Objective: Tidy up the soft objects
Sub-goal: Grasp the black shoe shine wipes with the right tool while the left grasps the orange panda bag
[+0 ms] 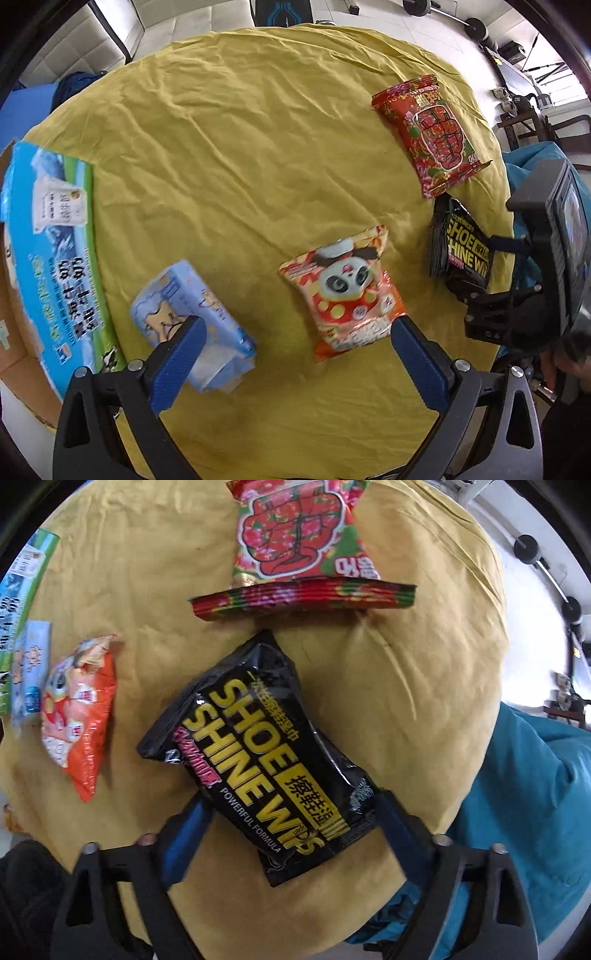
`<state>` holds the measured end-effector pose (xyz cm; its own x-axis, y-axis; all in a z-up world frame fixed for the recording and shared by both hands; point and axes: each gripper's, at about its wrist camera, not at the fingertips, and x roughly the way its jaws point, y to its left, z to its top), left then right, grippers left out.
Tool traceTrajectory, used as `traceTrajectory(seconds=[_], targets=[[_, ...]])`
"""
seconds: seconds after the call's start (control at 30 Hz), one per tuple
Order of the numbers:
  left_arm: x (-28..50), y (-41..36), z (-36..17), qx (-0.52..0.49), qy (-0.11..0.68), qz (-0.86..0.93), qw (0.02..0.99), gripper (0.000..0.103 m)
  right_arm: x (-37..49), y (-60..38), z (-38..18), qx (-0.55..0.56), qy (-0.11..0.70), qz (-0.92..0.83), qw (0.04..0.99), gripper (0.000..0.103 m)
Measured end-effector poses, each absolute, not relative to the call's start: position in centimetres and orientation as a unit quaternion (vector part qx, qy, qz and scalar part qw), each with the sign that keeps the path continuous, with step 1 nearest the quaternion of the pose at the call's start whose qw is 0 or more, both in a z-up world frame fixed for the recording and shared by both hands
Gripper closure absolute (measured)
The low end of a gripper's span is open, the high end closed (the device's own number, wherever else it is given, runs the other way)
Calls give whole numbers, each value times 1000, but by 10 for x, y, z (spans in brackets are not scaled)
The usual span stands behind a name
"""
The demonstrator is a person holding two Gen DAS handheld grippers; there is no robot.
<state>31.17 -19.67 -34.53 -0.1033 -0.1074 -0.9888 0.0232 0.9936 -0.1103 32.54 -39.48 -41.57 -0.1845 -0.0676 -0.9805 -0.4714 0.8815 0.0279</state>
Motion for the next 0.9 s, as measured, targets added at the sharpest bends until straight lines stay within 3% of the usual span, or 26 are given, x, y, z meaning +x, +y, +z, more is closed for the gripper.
traceTrajectory(seconds=[0.1,0.13,0.23,0.37,0.43,0.53,0.63,0.7,0.8,0.9], targets=[[316,-203,-350,-33,745,-49,664,0,325,-397,-419,-184,756,136,613,46],[317,-206,-352,-34,747,-49,662,0,325,-399,-417,-168,762,129,612,57],[319,-210,-361,-45,757,-52,650,0,323,-416,-420,-88,803,69,586,63],[322,-219,-376,-54,772,-58,631,0,318,-433,-417,65,829,92,548,60],[322,-223,-385,-60,778,-55,622,1,320,-440,-414,104,825,111,545,45],[325,-231,-397,-67,784,-56,615,1,325,-444,-399,20,795,106,597,39],[326,-239,-402,-54,779,-50,622,12,330,-445,-393,-30,777,116,618,39],[323,-238,-403,-36,775,-46,630,35,335,-444,-393,-43,772,132,620,34],[317,-228,-402,-31,774,-48,631,38,348,-438,-399,-77,760,150,628,23],[310,-221,-397,2,761,-36,648,38,359,-422,-411,-86,764,159,620,23]])
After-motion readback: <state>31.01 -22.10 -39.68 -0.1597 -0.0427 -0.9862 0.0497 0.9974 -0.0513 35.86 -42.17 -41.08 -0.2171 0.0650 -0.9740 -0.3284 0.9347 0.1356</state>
